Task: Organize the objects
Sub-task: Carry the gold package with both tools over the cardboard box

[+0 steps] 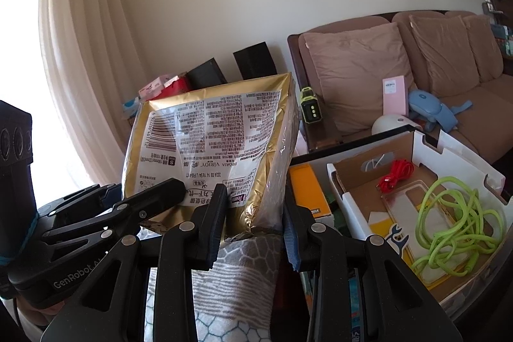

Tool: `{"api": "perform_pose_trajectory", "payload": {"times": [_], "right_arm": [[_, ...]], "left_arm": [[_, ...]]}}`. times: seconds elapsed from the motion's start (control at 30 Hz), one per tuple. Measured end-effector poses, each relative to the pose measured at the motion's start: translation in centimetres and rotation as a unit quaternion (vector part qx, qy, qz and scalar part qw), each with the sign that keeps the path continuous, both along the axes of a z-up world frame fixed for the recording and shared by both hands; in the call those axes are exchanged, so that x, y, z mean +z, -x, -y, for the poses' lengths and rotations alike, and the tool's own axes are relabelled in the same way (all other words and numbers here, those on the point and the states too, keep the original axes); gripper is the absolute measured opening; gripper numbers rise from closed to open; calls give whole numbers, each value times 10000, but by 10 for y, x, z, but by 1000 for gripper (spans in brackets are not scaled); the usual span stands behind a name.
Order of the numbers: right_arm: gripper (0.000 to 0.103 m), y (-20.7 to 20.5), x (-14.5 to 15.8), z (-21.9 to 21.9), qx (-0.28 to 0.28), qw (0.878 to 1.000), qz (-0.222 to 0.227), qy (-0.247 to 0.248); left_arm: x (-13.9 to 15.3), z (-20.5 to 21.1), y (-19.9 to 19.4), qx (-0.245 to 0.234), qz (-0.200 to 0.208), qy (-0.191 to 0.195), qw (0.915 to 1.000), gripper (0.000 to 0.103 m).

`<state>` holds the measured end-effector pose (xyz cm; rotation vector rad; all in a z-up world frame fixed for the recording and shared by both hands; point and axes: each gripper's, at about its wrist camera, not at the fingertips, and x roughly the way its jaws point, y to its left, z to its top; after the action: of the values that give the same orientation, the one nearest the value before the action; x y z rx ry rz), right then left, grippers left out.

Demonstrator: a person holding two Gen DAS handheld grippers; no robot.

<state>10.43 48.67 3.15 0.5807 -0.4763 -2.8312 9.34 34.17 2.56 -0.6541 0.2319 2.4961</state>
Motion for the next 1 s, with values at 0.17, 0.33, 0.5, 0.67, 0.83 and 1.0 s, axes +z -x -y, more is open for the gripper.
{"api": "perform_pose_trajectory", "payload": {"times": [0.17,0.33,0.5,0.67,0.83,1.0], "right_arm": [[33,-1,1,-2,-32,10000,-9,5],[33,0,1,-4,-64,10000,0,21],[33,-1,3,-8,-87,9999,-20,52],[33,0,3,-11,-137,9999,-22,64],[33,-1,2,-13,-193,9998,-21,83],[33,-3,4,-17,-267,9996,-46,117]], "left_arm": [[1,-3,1,-32,5,-11,10000,31],[1,-6,1,-22,21,-12,10000,31],[3,-9,1,-57,0,-8,10000,31],[3,-12,2,-80,2,-4,10000,31],[4,-16,4,-114,-8,37,9999,31],[6,-22,5,-197,-22,78,9998,31]]}}
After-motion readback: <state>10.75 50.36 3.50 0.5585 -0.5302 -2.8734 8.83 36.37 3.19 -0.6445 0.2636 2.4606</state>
